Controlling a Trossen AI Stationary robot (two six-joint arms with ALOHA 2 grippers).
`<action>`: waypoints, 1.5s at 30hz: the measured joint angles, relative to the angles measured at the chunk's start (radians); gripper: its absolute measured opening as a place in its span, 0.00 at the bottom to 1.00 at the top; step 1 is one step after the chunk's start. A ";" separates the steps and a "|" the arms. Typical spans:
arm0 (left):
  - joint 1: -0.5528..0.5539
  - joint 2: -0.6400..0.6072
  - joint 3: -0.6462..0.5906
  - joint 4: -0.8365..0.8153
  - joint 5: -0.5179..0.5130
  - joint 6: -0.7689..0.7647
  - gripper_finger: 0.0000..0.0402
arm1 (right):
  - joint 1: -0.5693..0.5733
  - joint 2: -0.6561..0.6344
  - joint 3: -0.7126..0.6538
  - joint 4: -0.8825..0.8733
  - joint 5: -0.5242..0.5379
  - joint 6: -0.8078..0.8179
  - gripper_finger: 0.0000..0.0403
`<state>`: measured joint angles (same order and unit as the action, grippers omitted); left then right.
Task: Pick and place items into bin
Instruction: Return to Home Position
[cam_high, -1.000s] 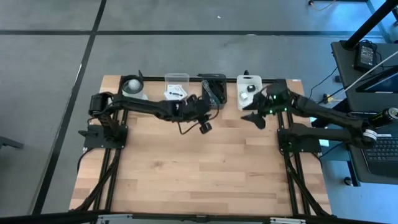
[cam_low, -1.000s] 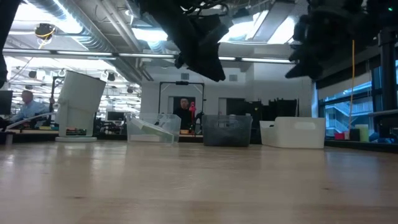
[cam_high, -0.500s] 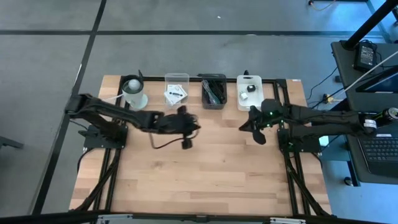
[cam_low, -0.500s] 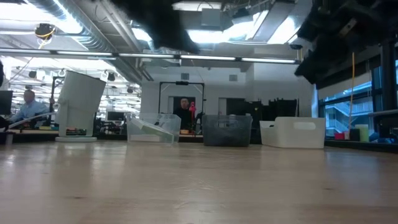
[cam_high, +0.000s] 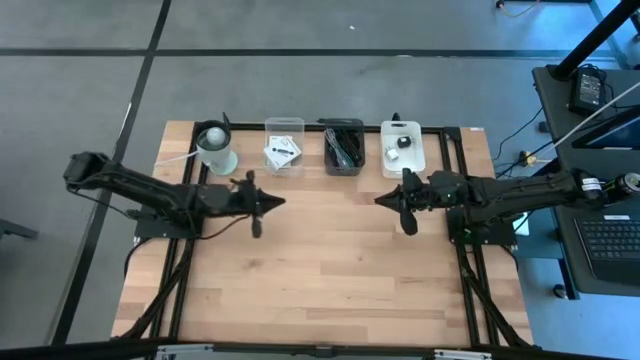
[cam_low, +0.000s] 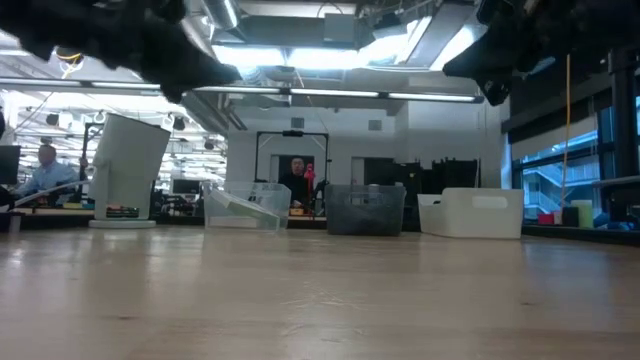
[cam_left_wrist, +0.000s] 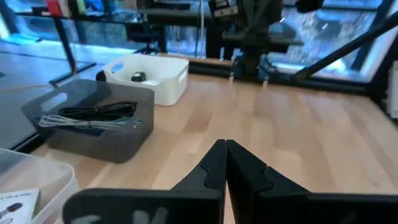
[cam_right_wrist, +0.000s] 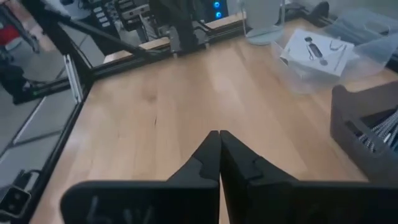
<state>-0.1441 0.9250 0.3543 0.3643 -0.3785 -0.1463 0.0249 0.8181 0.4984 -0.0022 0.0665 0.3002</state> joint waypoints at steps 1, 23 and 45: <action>0.007 -0.033 -0.028 0.012 0.015 0.000 0.01 | 0.008 0.000 0.000 -0.001 0.014 0.010 0.01; 0.077 -0.623 -0.288 -0.146 0.144 0.089 0.00 | 0.038 0.000 0.000 -0.026 0.073 0.013 0.01; 0.146 -0.925 -0.346 -0.316 0.312 0.165 0.00 | 0.038 0.000 0.000 -0.082 0.101 0.015 0.01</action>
<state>0.0021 0.0002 0.0078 0.0482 -0.0660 0.0187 0.0630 0.8177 0.4988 -0.0842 0.1673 0.3153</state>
